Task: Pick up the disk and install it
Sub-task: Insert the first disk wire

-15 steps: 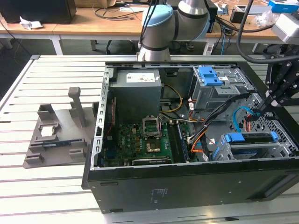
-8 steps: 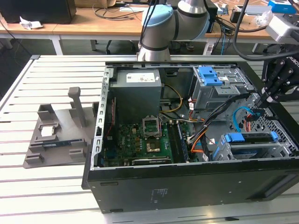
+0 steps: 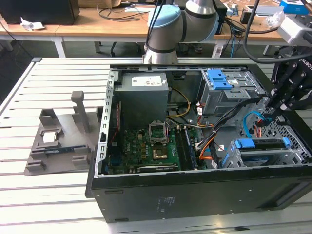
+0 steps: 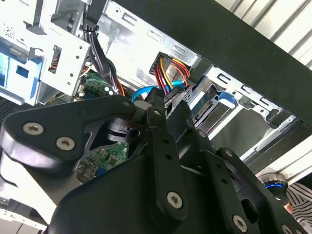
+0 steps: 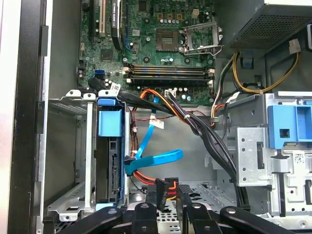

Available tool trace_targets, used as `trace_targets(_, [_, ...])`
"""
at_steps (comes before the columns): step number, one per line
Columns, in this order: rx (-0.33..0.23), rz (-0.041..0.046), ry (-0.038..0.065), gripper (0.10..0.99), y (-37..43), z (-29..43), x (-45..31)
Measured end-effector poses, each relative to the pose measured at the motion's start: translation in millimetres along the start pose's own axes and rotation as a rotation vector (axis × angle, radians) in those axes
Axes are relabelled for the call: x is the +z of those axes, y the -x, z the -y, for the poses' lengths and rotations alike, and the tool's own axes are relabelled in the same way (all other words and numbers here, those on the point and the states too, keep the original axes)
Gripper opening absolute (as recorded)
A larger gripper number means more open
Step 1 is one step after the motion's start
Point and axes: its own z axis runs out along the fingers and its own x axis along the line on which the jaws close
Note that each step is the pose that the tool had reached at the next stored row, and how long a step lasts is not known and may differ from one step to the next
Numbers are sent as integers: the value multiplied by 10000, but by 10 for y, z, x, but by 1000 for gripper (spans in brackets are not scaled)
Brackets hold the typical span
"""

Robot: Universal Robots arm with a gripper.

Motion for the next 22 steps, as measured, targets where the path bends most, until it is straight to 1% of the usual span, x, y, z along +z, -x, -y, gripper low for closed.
trace_targets(1, [4,-43,1,302,8,1,2])
trace_targets(2, [21,-204,2,302,59,6,14])
trace_targets(3, [40,-384,2,302,102,11,24])
trace_targets(5, [65,-614,2,302,124,16,32])
trace_targets(6, [83,-781,2,302,123,18,39])
trace_targets(7, [92,-861,2,302,123,20,45])
trace_targets(9, [99,-940,2,302,123,25,71])
trace_targets(11, [102,-969,6,302,132,32,105])
trace_targets(13, [109,-1018,8,302,136,35,127])
trace_targets(14, [117,-1106,8,302,136,39,151])
trace_targets(16, [125,-1182,7,302,135,41,172])
trace_targets(17, [132,-1245,7,302,135,42,179])
trace_targets(18, [135,-1275,7,302,135,42,181])
trace_targets(22, [136,-1281,8,302,135,42,181])
